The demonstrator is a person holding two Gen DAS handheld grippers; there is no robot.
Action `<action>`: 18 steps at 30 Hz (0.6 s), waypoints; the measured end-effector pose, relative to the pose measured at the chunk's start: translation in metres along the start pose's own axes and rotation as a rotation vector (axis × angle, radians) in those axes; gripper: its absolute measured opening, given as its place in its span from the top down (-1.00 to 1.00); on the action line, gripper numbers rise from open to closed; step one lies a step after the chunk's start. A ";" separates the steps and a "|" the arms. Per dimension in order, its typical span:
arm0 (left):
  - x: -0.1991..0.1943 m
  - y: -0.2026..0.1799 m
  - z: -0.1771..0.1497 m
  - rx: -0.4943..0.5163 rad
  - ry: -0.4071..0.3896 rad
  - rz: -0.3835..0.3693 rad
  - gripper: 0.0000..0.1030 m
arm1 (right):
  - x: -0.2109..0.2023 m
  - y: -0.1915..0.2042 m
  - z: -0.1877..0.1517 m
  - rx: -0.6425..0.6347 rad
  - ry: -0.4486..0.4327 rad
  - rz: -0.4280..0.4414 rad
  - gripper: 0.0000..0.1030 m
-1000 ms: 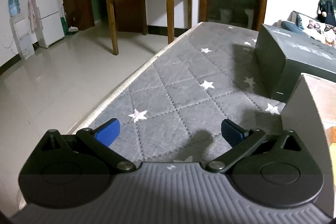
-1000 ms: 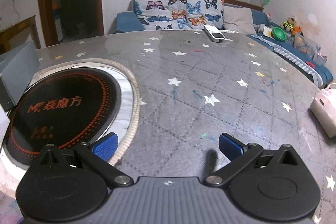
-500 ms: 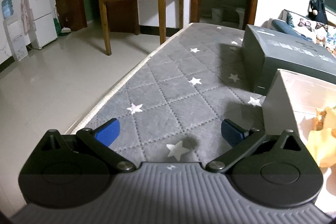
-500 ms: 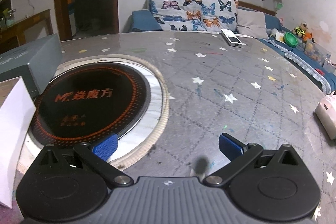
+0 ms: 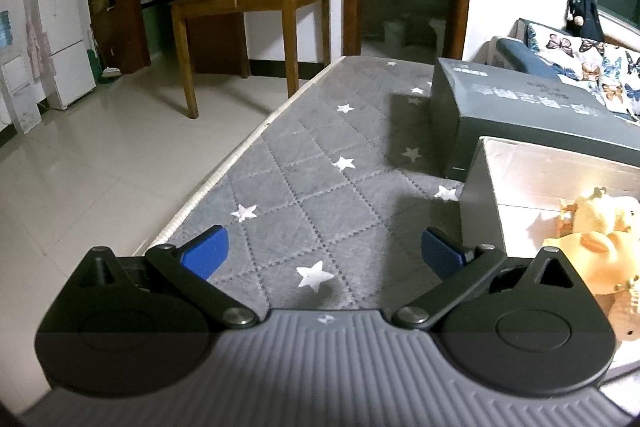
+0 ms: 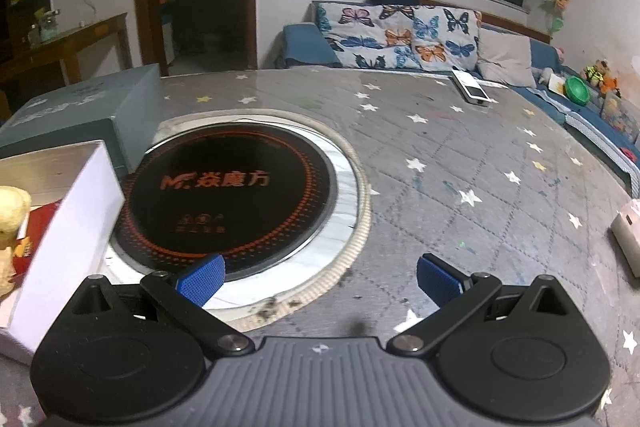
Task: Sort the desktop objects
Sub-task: 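Turn both open tools toward the open white box of toys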
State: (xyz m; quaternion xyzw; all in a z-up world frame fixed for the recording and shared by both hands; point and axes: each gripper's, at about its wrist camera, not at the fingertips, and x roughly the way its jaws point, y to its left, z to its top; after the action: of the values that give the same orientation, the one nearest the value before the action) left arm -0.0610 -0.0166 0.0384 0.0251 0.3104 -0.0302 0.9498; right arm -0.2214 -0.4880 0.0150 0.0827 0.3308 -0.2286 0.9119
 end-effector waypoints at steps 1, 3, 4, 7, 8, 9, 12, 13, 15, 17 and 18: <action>-0.002 0.000 0.000 0.002 -0.003 0.000 -1.00 | -0.002 0.002 0.001 -0.005 -0.002 0.004 -1.00; -0.006 -0.001 0.001 0.006 -0.008 -0.002 -1.00 | -0.005 0.006 0.002 -0.015 -0.006 0.012 -1.00; -0.008 -0.001 0.001 0.008 -0.009 -0.004 -1.00 | -0.007 0.009 0.002 -0.018 -0.009 0.017 -1.00; -0.013 -0.002 0.000 0.015 -0.014 -0.013 -1.00 | -0.012 0.015 0.003 -0.025 -0.016 0.033 -1.00; -0.015 -0.003 0.000 0.018 -0.016 -0.014 -1.00 | -0.013 0.017 0.003 -0.028 -0.018 0.038 -1.00; -0.017 -0.003 0.000 0.022 -0.019 -0.016 -1.00 | -0.015 0.019 0.003 -0.032 -0.020 0.042 -1.00; -0.022 -0.005 -0.001 0.026 -0.026 -0.022 -1.00 | -0.019 0.024 0.003 -0.043 -0.028 0.053 -1.00; -0.024 -0.006 -0.001 0.027 -0.028 -0.023 -1.00 | -0.021 0.026 0.003 -0.046 -0.030 0.058 -1.00; -0.027 -0.006 -0.002 0.031 -0.030 -0.026 -1.00 | -0.024 0.029 0.003 -0.051 -0.035 0.067 -1.00; -0.031 -0.008 -0.002 0.034 -0.033 -0.029 -1.00 | -0.028 0.032 0.003 -0.057 -0.041 0.076 -1.00; -0.032 -0.008 -0.002 0.035 -0.035 -0.030 -1.00 | -0.030 0.035 0.003 -0.061 -0.044 0.080 -1.00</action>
State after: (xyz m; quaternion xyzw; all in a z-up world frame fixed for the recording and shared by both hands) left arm -0.0888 -0.0233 0.0557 0.0367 0.2936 -0.0503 0.9539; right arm -0.2236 -0.4475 0.0360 0.0630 0.3138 -0.1837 0.9294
